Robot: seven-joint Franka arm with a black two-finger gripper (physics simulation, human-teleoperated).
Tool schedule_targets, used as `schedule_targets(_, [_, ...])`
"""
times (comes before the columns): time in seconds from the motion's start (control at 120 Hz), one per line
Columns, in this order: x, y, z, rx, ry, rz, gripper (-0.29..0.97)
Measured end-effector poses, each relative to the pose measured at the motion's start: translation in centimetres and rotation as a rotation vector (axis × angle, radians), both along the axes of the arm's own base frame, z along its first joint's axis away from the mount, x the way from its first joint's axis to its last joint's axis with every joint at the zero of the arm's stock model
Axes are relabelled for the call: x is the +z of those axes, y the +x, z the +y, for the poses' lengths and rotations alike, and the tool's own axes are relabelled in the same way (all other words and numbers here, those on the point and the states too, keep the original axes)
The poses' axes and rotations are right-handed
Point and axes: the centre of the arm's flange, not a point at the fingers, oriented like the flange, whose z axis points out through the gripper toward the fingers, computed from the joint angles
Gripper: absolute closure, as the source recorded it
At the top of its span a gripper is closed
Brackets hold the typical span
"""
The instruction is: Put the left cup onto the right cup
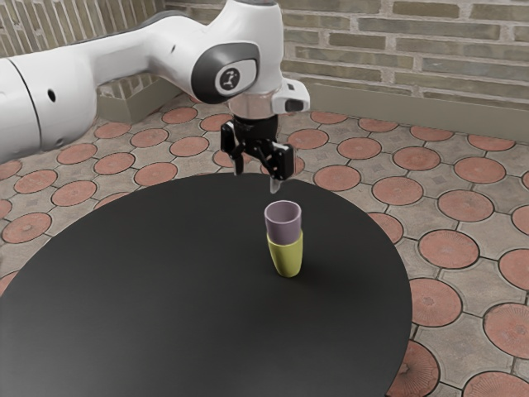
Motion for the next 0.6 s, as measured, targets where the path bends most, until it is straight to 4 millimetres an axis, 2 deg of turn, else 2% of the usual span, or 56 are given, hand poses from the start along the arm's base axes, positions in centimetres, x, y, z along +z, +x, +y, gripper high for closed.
schedule_targets(0.142, [0.6, -1.6, 1.6, 0.016, -0.004, 0.018, 0.02])
schedule_targets(0.325, [1.1, -2.1, 3.7, 0.039, -0.019, 0.035, 0.01])
schedule_targets(0.6, [2.5, -3.9, 5.8, 0.031, -0.038, 0.045, 0.0])
